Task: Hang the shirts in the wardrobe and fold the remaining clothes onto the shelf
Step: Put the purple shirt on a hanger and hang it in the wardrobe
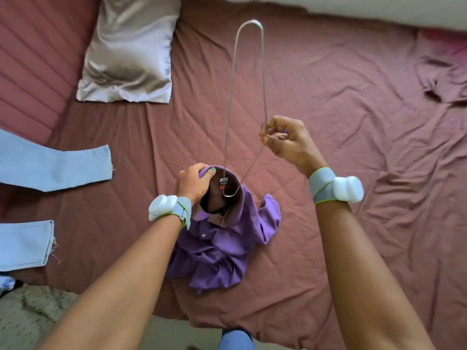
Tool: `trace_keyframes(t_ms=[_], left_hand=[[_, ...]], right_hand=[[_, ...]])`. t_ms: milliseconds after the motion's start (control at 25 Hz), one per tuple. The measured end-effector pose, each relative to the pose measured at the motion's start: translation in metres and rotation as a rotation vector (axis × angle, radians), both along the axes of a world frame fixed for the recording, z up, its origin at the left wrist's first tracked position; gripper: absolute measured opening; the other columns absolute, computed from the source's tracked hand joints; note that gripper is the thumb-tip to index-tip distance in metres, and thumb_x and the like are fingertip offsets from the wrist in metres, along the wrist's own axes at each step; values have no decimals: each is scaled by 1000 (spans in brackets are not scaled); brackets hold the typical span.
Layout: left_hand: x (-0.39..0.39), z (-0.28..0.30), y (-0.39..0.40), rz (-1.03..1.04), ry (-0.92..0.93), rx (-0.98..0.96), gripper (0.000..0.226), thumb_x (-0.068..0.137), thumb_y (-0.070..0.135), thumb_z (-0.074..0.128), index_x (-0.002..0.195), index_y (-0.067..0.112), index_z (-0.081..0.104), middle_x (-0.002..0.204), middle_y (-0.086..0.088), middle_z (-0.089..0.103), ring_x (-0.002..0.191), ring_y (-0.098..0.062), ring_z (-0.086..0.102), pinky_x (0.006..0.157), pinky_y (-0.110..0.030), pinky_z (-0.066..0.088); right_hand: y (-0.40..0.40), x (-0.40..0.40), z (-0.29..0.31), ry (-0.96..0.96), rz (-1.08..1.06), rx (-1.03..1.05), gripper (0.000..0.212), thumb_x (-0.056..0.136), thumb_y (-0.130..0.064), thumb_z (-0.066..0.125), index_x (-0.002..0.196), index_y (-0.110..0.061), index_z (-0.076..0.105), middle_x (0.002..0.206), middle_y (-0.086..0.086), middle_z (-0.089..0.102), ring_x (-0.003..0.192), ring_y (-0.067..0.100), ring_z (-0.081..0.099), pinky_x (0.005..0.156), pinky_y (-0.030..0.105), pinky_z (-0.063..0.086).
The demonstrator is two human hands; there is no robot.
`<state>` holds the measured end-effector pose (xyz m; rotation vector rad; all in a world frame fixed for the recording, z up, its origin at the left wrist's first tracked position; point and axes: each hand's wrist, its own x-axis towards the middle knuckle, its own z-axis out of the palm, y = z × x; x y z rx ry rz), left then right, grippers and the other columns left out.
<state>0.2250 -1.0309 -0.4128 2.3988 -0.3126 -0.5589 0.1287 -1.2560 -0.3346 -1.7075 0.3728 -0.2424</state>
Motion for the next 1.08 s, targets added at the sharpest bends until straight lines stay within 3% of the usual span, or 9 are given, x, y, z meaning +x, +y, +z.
trace_keyframes(t_ms=[160,320,440,560,720,800,920,1000,1080], left_hand=[[1,67,26,-81,21,-181,18,93,30,59,105,23,71,97,1,71,94,-16,60,80,-19,42],[4,145,84,-200,78,-282,20,90,10,61,92,26,72,90,-1,70,86,-13,61,83,-25,48],[-2,192,122,-170,-89,-174,38,75,-4,55,93,22,75,80,-2,70,77,-12,61,68,-19,47],[-27,226,147,-72,-288,-86,38,72,-2,53,93,19,76,87,-9,72,89,-25,65,77,-25,51],[-65,254,171,-172,-522,-60,29,77,6,58,98,16,75,98,-11,73,97,-30,64,83,-29,47],[-91,261,179,-252,-546,-83,22,82,14,64,102,16,73,101,-9,72,98,-27,64,83,-25,42],[-115,268,188,-217,-426,-226,32,81,23,73,112,12,69,107,-6,70,99,-17,62,78,-12,35],[-119,275,202,-211,-363,-280,47,78,30,77,120,14,64,114,-4,65,103,-14,58,87,-17,39],[-115,288,216,-250,-467,-169,61,73,41,77,128,22,59,124,-4,61,117,-22,53,102,-32,39]], right_hand=[[52,-10,14,-21,14,-91,32,76,5,60,70,-26,62,71,13,56,51,11,45,46,20,43],[94,-30,27,-50,58,-672,27,70,-9,42,74,-21,66,72,-1,64,65,20,60,64,28,47],[121,-48,54,234,187,-980,25,71,-13,44,84,-16,66,86,8,64,80,32,63,69,33,47],[160,-57,86,506,181,-953,25,79,-19,45,91,-11,66,97,15,66,90,35,64,78,37,51],[209,-75,126,441,272,-1164,25,82,-5,58,105,-6,67,100,20,65,94,40,64,77,39,52],[229,-85,152,288,249,-1119,26,78,-4,65,104,-8,68,96,17,68,88,33,65,75,33,51],[246,-86,198,133,141,-907,9,76,-3,70,84,-5,74,79,14,73,67,22,67,63,25,55],[251,-92,224,21,43,-663,13,78,3,69,68,-5,72,69,17,71,58,23,67,61,34,60],[252,-99,246,-92,5,-536,23,83,4,65,65,-11,70,66,16,69,58,22,63,60,31,58]])
